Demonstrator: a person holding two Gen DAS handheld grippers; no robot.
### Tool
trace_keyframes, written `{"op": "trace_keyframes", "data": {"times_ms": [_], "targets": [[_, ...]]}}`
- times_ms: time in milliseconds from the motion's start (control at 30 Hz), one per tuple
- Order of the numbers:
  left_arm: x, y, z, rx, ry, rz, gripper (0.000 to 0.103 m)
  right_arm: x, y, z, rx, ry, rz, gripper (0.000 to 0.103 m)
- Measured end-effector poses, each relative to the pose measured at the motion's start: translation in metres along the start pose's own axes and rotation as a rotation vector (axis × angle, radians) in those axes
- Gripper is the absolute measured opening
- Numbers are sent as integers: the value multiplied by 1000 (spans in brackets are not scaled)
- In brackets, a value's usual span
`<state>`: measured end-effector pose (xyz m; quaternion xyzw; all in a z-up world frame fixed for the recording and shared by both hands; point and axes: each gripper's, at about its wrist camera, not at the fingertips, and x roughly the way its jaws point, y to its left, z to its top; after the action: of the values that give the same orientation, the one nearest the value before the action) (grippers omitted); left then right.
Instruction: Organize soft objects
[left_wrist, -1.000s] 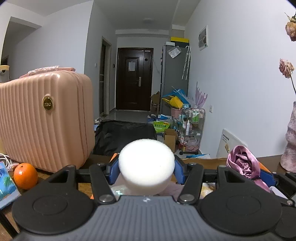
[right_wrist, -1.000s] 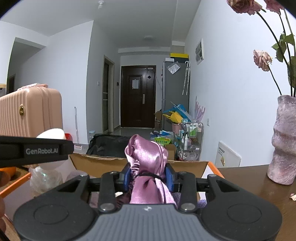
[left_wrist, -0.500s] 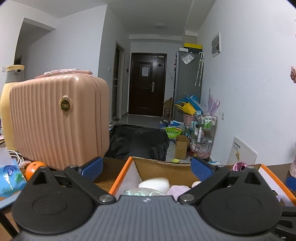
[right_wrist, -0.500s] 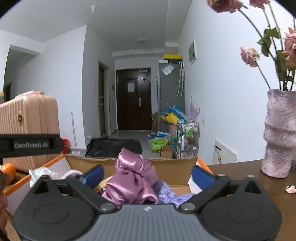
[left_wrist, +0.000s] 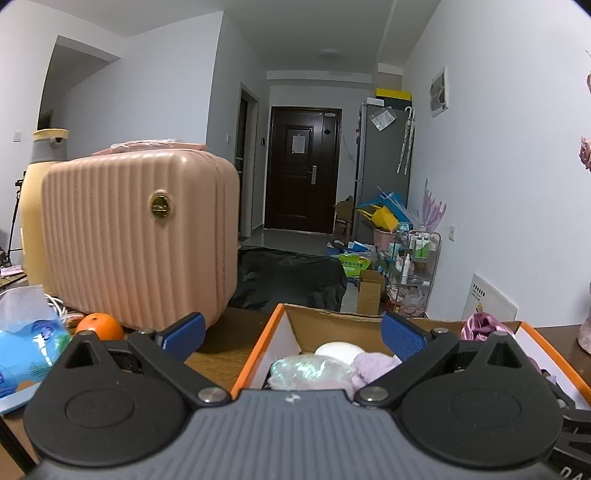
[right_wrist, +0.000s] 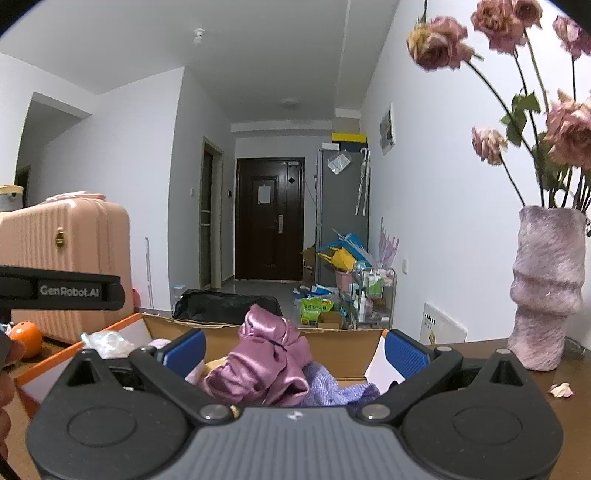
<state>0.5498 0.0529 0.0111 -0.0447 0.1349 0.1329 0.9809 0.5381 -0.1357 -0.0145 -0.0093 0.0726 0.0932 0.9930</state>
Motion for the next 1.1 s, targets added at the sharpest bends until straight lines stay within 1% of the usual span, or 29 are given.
{"op": "trace_keyframes", "data": {"times_ms": [133, 333, 500, 667, 867, 1100], "targets": [[-18, 4, -2, 4, -6, 2, 103, -23, 1, -2, -21, -23, -3, 103], [-51, 11, -10, 30, -9, -9, 103, -59, 3, -8, -46, -26, -17, 103], [-83, 18, -22, 53, 4, -19, 103, -95, -1, -13, -34, -8, -41, 103], [-116, 30, -34, 61, 32, -28, 103, -133, -5, -19, -30, 9, -31, 103], [-161, 43, -51, 78, 60, -60, 103, -180, -4, -27, -47, 31, -7, 103], [-219, 52, -68, 96, 79, -126, 103, -234, 3, -34, -72, 59, 25, 103]]}}
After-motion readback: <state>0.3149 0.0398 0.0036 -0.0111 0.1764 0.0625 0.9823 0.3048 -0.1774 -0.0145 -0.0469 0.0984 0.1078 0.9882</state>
